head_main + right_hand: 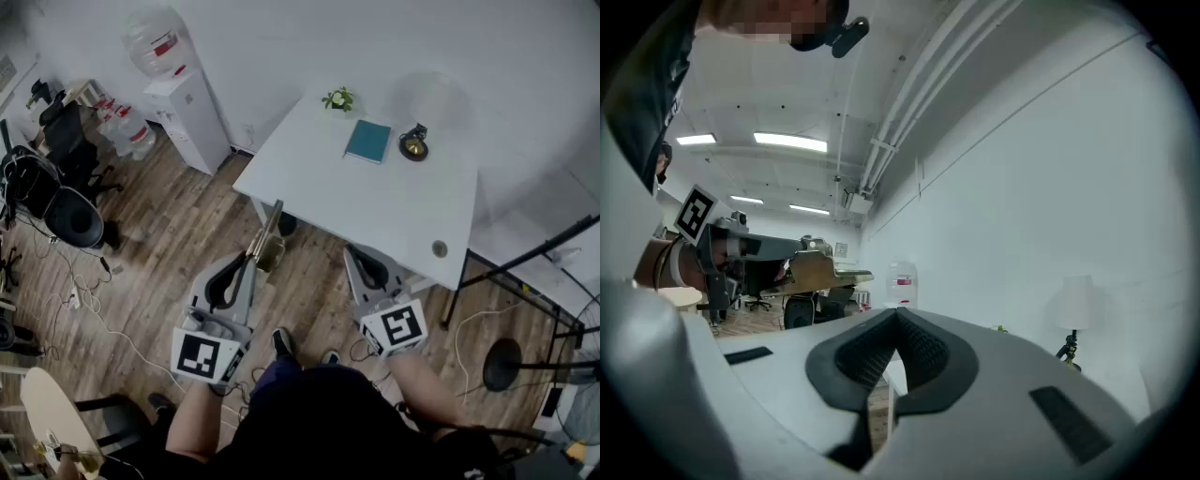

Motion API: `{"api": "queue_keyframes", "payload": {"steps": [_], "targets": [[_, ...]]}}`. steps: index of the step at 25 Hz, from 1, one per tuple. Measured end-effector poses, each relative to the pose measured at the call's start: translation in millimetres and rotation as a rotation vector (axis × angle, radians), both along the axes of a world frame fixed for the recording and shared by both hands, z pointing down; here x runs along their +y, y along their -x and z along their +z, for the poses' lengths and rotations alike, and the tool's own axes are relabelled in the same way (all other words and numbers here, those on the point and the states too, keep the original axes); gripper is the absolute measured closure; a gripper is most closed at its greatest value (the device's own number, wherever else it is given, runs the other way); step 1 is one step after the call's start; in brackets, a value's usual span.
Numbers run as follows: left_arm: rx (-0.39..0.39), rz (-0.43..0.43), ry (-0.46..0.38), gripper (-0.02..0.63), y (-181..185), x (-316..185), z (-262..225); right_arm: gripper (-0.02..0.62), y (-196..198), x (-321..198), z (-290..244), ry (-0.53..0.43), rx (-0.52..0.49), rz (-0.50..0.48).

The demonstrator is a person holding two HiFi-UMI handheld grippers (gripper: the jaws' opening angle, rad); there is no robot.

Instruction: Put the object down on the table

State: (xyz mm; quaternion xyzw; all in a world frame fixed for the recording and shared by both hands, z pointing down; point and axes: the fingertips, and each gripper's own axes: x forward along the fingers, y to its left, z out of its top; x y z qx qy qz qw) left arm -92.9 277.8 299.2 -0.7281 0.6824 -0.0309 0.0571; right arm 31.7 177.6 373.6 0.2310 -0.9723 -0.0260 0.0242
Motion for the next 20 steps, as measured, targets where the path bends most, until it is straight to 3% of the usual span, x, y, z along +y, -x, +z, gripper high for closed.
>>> {"api": "queue_keyframes", "payload": {"steps": [7,20], "targets": [[0.016,0.009,-0.009,0.583,-20.6,-2.1,-1.1,0.592,-23.8,0.8,-8.6,-0.003,-0.009,0.008],[-0.047,0.024,0.022,0.583,-46.3,-44.7,-2.5,0.591,-72.5,-42.3,-11.5,-0.012,-0.089,0.088]]}}
